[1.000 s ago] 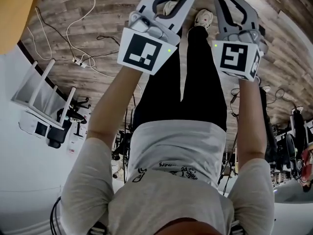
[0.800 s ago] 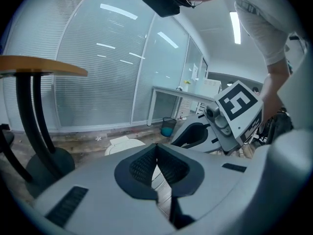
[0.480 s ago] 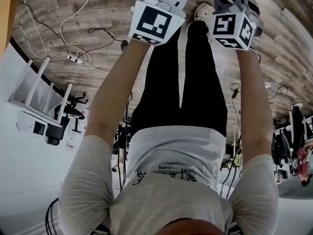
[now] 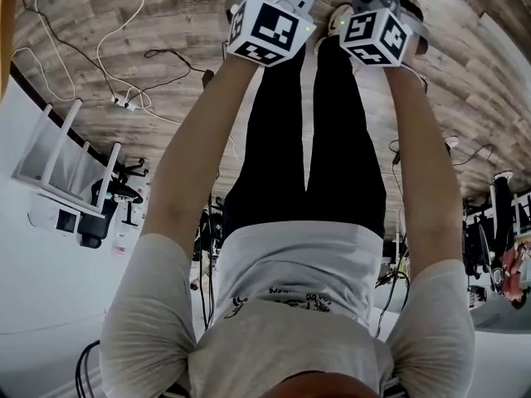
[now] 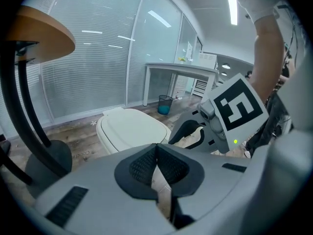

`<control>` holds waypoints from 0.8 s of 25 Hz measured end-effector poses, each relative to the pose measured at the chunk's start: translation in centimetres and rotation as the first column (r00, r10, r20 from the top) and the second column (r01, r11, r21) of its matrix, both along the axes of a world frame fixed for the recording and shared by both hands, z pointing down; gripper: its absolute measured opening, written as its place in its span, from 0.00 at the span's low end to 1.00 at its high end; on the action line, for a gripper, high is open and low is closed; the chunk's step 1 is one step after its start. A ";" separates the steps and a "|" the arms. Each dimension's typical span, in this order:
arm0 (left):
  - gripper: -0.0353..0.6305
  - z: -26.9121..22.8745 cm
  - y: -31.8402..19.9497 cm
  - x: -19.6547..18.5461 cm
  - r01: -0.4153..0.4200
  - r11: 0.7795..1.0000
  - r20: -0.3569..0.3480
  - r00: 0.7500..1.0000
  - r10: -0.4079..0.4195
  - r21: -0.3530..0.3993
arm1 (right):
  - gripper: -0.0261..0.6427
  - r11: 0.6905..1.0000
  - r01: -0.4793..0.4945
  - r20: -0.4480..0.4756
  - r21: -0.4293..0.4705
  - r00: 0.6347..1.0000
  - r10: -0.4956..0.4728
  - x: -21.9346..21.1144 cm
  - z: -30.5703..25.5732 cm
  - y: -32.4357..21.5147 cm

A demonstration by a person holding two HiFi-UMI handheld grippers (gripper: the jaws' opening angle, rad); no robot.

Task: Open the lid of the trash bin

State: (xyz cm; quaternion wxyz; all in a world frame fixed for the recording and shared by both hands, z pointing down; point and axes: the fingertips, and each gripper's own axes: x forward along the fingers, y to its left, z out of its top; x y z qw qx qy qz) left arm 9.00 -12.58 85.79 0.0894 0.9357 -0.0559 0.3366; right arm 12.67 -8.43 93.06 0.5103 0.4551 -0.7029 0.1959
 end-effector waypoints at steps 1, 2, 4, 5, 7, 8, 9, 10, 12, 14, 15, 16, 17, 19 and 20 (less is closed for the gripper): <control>0.08 0.2 0.0 -0.1 -0.001 1.000 0.002 1.000 0.001 0.000 | 0.19 1.000 0.004 -0.001 -0.008 1.000 -0.004 -0.2 0.4 0.2; 0.08 0.3 0.0 -0.2 0.000 1.000 0.003 1.000 0.000 0.000 | 0.20 1.000 0.007 -0.002 -0.013 1.000 -0.007 -0.3 0.7 0.3; 0.08 0.3 0.0 -0.2 0.003 1.000 0.001 1.000 -0.003 -0.001 | 0.21 1.000 0.008 -0.011 -0.003 1.000 -0.008 -0.3 0.8 0.2; 0.08 0.3 0.0 -0.1 0.004 1.000 -0.001 1.000 -0.004 0.000 | 0.21 1.000 0.009 -0.019 0.006 1.000 -0.009 -0.2 0.8 0.1; 0.08 0.4 -0.1 0.0 -0.001 1.000 -0.001 1.000 0.001 0.003 | 0.21 1.000 0.014 -0.028 0.012 1.000 -0.014 -0.1 0.9 -0.2; 0.08 0.5 -0.2 0.0 -0.004 1.000 0.002 1.000 0.004 0.005 | 0.22 1.000 0.018 -0.026 0.007 0.999 -0.018 -0.1 1.2 -0.3; 0.08 0.6 -0.2 0.0 -0.006 1.000 0.005 1.000 0.006 0.006 | 0.23 1.000 0.022 -0.024 -0.001 0.999 -0.022 -0.1 1.4 -0.4; 0.08 0.7 -0.3 0.0 -0.006 1.000 0.007 1.000 0.006 0.006 | 0.23 1.000 0.024 -0.023 -0.009 0.999 -0.024 -0.1 1.6 -0.4; 0.08 0.7 -0.3 -0.1 -0.006 1.000 0.011 1.000 0.006 0.004 | 0.22 1.000 0.019 -0.022 -0.024 1.000 -0.020 0.1 1.8 -0.5; 0.08 0.7 -0.2 0.0 -0.012 1.000 0.013 1.000 0.012 0.004 | 0.21 0.999 0.003 -0.015 -0.035 1.000 -0.004 0.3 2.0 -0.4; 0.08 0.7 -0.1 0.0 -0.018 1.000 0.014 1.000 0.017 0.004 | 0.20 0.999 -0.006 -0.011 -0.035 1.000 0.005 0.3 2.1 -0.4; 0.08 0.7 0.0 -0.1 -0.024 1.000 0.018 1.000 0.024 0.004 | 0.18 0.999 -0.013 -0.009 -0.032 1.000 0.012 0.3 2.1 -0.4; 0.08 0.8 0.1 -0.2 -0.032 0.999 0.022 0.999 0.032 0.005 | 0.18 1.000 -0.016 -0.008 -0.027 1.000 0.016 0.3 2.1 -0.4; 0.08 0.8 -0.1 -0.5 -0.043 0.999 0.030 0.999 0.043 0.012 | 0.18 1.000 -0.010 -0.005 -0.023 1.000 0.010 0.1 2.1 -0.5; 0.08 0.6 -0.3 -0.6 -0.044 0.999 0.032 0.999 0.044 0.016 | 0.19 1.000 -0.004 0.000 -0.027 1.000 0.004 0.0 2.1 -0.6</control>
